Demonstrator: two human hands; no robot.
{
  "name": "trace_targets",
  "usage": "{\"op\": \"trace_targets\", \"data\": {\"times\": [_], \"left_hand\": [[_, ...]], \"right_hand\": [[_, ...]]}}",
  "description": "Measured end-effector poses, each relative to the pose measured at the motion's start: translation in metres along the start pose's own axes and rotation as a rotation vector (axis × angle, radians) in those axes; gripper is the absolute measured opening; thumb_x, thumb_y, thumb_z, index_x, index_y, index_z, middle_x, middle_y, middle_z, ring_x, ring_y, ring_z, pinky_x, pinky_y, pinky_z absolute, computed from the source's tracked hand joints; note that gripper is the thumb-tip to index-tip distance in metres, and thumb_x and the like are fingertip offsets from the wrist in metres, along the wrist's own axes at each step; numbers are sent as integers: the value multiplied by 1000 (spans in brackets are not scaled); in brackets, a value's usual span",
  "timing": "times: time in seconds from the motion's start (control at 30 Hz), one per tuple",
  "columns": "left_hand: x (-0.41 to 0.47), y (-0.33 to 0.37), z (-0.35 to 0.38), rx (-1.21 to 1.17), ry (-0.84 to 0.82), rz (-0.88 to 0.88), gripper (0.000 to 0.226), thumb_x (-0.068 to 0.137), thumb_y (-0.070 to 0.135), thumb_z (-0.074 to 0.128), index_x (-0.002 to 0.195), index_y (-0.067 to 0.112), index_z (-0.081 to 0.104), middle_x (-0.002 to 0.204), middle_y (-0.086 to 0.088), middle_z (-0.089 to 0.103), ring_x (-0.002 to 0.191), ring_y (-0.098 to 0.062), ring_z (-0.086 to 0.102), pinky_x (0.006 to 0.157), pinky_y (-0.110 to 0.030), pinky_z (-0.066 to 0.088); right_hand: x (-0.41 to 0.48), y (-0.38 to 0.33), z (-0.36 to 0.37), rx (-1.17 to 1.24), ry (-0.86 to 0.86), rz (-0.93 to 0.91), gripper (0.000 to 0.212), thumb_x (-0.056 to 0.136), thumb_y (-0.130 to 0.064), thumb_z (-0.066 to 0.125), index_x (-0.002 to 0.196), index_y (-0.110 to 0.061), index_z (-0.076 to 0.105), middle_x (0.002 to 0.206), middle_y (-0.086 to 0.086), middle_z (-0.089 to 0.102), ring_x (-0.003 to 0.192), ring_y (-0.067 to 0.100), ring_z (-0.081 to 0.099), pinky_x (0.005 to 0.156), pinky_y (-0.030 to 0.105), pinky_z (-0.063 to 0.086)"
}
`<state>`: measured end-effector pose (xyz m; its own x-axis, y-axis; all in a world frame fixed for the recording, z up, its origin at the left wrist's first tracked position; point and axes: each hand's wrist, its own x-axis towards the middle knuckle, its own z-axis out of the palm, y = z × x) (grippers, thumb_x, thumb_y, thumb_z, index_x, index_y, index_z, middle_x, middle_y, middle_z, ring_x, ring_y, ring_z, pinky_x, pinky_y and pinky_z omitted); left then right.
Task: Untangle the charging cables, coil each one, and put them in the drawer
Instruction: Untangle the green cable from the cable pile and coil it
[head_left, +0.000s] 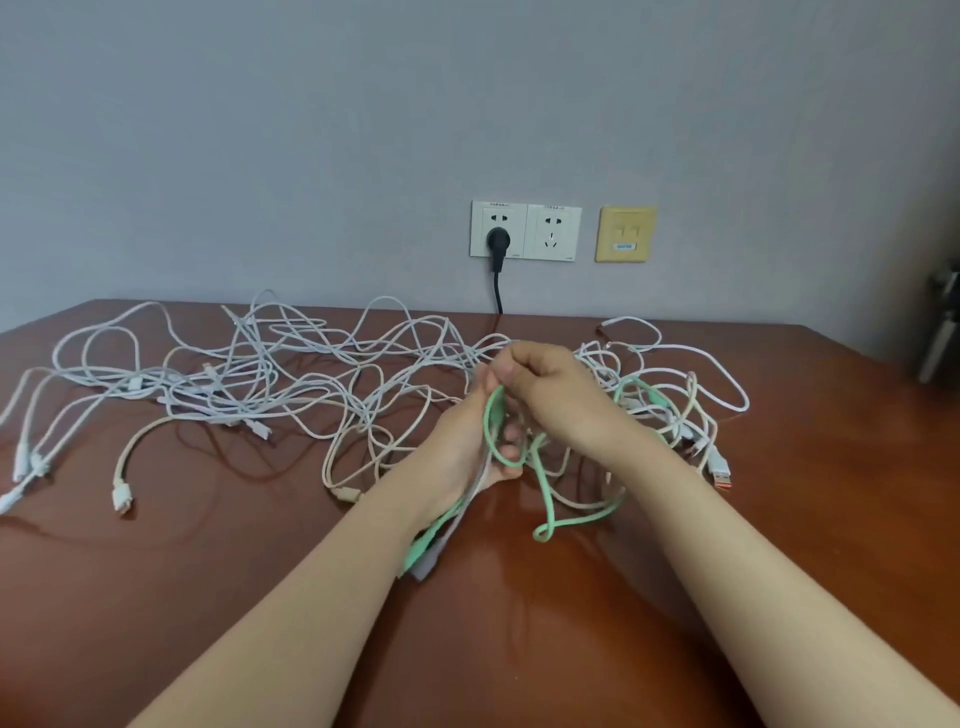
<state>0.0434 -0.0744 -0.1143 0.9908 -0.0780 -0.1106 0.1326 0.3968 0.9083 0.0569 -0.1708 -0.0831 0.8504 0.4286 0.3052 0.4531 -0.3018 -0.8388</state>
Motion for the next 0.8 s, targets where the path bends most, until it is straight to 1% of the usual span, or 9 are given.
{"op": "trace_targets", "data": {"times": [0.1, 0.17, 0.23, 0.3, 0.47, 0.57, 0.6, 0.7, 0.8], "left_hand": [[6, -2, 2, 275, 189, 190, 26, 100, 13, 38, 78, 17, 51, 49, 4, 50, 41, -6, 48, 38, -15, 37], [7, -3, -2, 285, 205, 208, 24, 102, 17, 34, 85, 19, 52, 66, 2, 54, 54, -8, 51, 46, -16, 42], [6, 2, -6, 171, 193, 190, 30, 103, 19, 29, 79, 16, 46, 75, -4, 55, 63, -15, 52, 59, -24, 45], [4, 8, -7, 71, 190, 182, 34, 104, 18, 26, 73, 14, 40, 75, -7, 54, 66, -18, 52, 64, -28, 43], [-1, 11, -10, -91, 148, 147, 37, 104, 20, 25, 71, 12, 40, 45, 2, 54, 45, -11, 51, 56, -23, 47], [-4, 16, -8, -221, 131, 112, 30, 103, 21, 29, 112, 8, 54, 49, -4, 47, 36, -11, 48, 40, -16, 43], [-4, 16, -8, -210, 135, 97, 30, 103, 22, 29, 113, 9, 54, 52, -4, 45, 35, -11, 47, 38, -16, 40], [-2, 13, -8, -167, 144, 47, 39, 104, 30, 26, 75, 11, 44, 54, -6, 45, 31, -12, 43, 34, -14, 36], [0, 10, -10, -125, 116, -5, 39, 103, 36, 26, 76, 12, 41, 63, -4, 42, 26, -7, 33, 33, -10, 29]], "right_hand": [[-1, 1, 1, 48, -27, 60, 33, 97, -1, 38, 76, -18, 58, 76, 12, 63, 56, 11, 59, 56, 23, 51], [-6, 3, -4, 337, -56, 157, 31, 97, 4, 36, 82, -12, 58, 65, 7, 53, 48, 6, 54, 50, 19, 52], [-11, 2, -12, 694, -16, 270, 25, 96, 6, 37, 84, -7, 54, 64, 7, 46, 39, 4, 45, 36, 14, 43], [-12, 2, -16, 779, 27, 328, 20, 94, 6, 40, 84, -7, 52, 66, 7, 47, 34, 2, 35, 29, 10, 27], [-16, 0, -4, 501, -52, 298, 15, 90, 2, 52, 82, -9, 56, 57, 1, 61, 31, 0, 25, 29, 11, 19], [-18, -2, -1, 384, -86, 282, 12, 89, -1, 55, 81, -9, 57, 58, 2, 64, 33, 3, 25, 31, 13, 20], [-18, -3, 0, 310, -73, 264, 12, 89, -1, 57, 80, -10, 56, 58, 3, 64, 33, 4, 27, 32, 14, 21], [-20, -3, 6, -44, 12, 141, 17, 85, -9, 65, 75, -14, 52, 59, 0, 62, 34, 1, 43, 40, 10, 30], [-21, 0, 8, -407, 77, 50, 22, 79, -29, 71, 76, -18, 52, 60, -11, 55, 49, -2, 48, 47, 14, 32]]}}
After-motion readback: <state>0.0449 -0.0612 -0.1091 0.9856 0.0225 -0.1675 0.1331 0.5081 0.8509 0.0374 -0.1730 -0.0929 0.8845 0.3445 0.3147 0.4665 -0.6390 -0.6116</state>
